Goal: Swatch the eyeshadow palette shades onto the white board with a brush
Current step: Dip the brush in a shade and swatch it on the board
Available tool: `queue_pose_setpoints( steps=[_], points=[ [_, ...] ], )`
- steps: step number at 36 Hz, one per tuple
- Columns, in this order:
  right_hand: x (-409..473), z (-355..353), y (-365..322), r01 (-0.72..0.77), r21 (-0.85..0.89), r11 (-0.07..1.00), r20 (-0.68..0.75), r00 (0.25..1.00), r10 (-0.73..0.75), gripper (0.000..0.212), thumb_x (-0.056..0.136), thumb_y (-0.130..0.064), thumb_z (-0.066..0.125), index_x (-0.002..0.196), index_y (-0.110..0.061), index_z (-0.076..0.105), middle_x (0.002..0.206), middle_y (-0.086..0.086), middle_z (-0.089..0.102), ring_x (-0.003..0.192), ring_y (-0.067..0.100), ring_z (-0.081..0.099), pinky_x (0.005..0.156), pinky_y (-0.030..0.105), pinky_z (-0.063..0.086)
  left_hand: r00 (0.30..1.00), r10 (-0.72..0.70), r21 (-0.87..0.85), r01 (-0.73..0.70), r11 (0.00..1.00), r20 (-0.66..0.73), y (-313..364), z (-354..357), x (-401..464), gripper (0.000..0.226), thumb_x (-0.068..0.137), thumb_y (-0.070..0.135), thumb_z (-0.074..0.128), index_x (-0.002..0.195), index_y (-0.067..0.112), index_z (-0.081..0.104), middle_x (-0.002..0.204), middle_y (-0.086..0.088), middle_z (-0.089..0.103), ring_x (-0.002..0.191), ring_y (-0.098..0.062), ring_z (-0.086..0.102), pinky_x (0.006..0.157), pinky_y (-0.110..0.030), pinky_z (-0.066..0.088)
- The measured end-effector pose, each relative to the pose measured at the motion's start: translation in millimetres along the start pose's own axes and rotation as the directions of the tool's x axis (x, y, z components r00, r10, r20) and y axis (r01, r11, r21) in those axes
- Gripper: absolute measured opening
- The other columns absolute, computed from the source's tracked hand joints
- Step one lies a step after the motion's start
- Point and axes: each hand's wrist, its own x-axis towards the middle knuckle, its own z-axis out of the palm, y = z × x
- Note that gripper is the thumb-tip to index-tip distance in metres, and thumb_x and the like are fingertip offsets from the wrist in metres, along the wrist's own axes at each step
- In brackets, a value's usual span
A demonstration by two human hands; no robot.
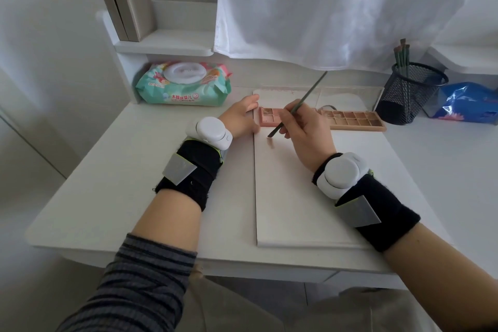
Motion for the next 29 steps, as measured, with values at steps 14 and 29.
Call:
queue_pose_setpoints(
  steps=[14, 29],
  points=[
    [-1.0, -0.8, -1.8, 0.014, 0.018, 1.0, -0.024, 1.0, -0.014, 0.021, 0.094, -0.016, 0.051, 0.075, -0.026, 0.049, 0.059, -0.006, 0.056, 0.055, 0.003, 0.053, 0.066, 0.031, 0.046, 1.0, -0.005, -0.004, 0.005, 1.0, -0.002, -0.4, -0.3, 1.1, 0.079, 0.08, -0.013, 0.053, 0.147, 0.009, 0.019, 0.15, -0.012, 0.03, 0.139, -0.016, 0.029, 0.1, -0.021, 0.031],
    [-1.7, -0.7, -0.6, 0.03, 0.021, 0.999, -0.029, 0.999, -0.03, 0.021, 0.094, -0.016, 0.051, 0.074, -0.023, 0.05, 0.057, -0.006, 0.054, 0.055, 0.006, 0.052, 0.064, 0.031, 0.044, 1.0, -0.011, -0.023, 0.011, 1.0, -0.004, -0.3, 0.1, 1.4, 0.079, 0.079, -0.015, 0.053, 0.147, 0.01, 0.02, 0.15, -0.013, 0.031, 0.139, -0.017, 0.03, 0.103, -0.025, 0.032]
  ],
)
